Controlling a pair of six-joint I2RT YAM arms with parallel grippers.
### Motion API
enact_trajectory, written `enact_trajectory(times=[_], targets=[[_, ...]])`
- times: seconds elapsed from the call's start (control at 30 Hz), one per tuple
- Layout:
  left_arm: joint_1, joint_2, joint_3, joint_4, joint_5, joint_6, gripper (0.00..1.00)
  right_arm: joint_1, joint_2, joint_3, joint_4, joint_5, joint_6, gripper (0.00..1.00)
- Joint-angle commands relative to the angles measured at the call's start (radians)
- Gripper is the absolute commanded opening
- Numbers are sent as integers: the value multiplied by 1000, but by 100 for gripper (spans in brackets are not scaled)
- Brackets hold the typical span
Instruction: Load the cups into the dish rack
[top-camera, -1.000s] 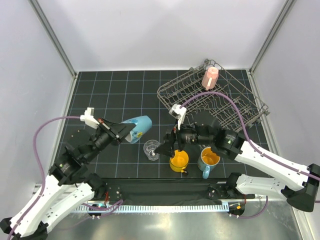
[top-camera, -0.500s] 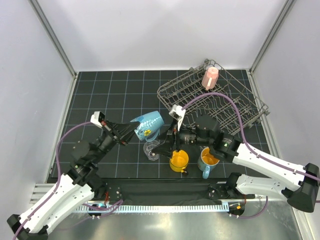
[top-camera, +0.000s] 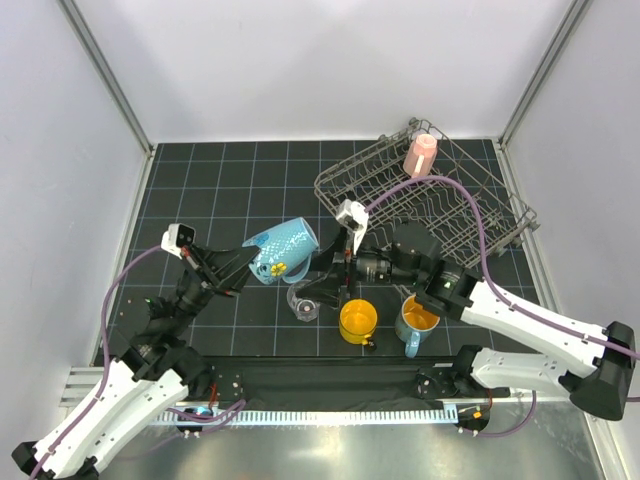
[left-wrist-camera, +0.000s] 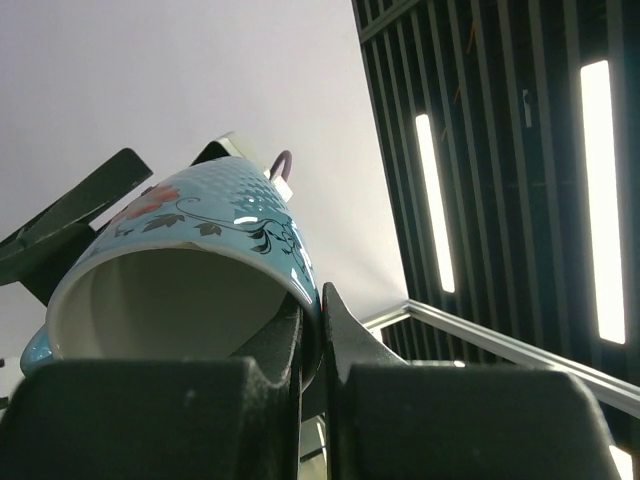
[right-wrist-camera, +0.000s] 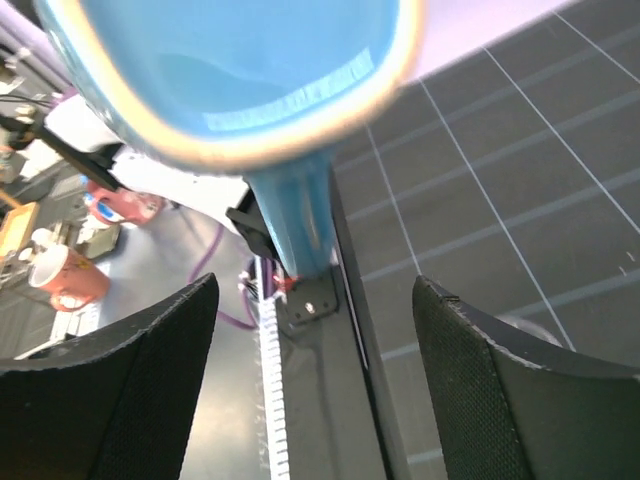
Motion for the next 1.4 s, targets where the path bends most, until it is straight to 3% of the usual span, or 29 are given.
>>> enact_trajectory(times=[0.0, 0.17, 0.63, 0.73, 0.83, 0.87, 0.97, 1.07, 1.1, 1.13, 1.2, 1.23, 1.37], targets=[[1, -16, 53, 133, 17, -35, 1, 6, 26, 45, 197, -97, 37, 75], [2, -20, 53, 133, 23, -36, 0, 6, 69, 79, 233, -147, 63, 62], [1, 3, 34, 155, 40, -55, 1, 6, 121, 99, 326, -189, 132, 38], [1, -8, 13, 153, 30, -67, 0, 6, 129, 107, 336, -193, 141, 29], [1, -25, -5, 138, 19, -73, 0, 6, 131, 110, 339, -195, 149, 14], [1, -31, -7, 130, 16, -70, 1, 4, 131, 113, 337, -193, 153, 4], [1, -66, -7, 50, 2, -35, 2, 6, 123, 108, 337, -181, 161, 4], [1, -126, 1, -97, -32, 11, 41, 4, 108, 99, 308, -138, 150, 4], [1, -164, 4, -168, -45, 22, 67, 4, 103, 94, 297, -120, 146, 4], [2, -181, 8, -219, -58, 31, 77, 4, 97, 91, 284, -120, 140, 4], [1, -221, 33, -305, -101, 71, 91, 0, 82, 85, 230, -74, 120, 4], [1, -241, 46, -426, -116, 85, 98, -5, 76, 84, 212, -57, 113, 4], [2, -345, 97, -702, -216, 131, 100, -69, 36, 61, 112, 29, 101, 4]])
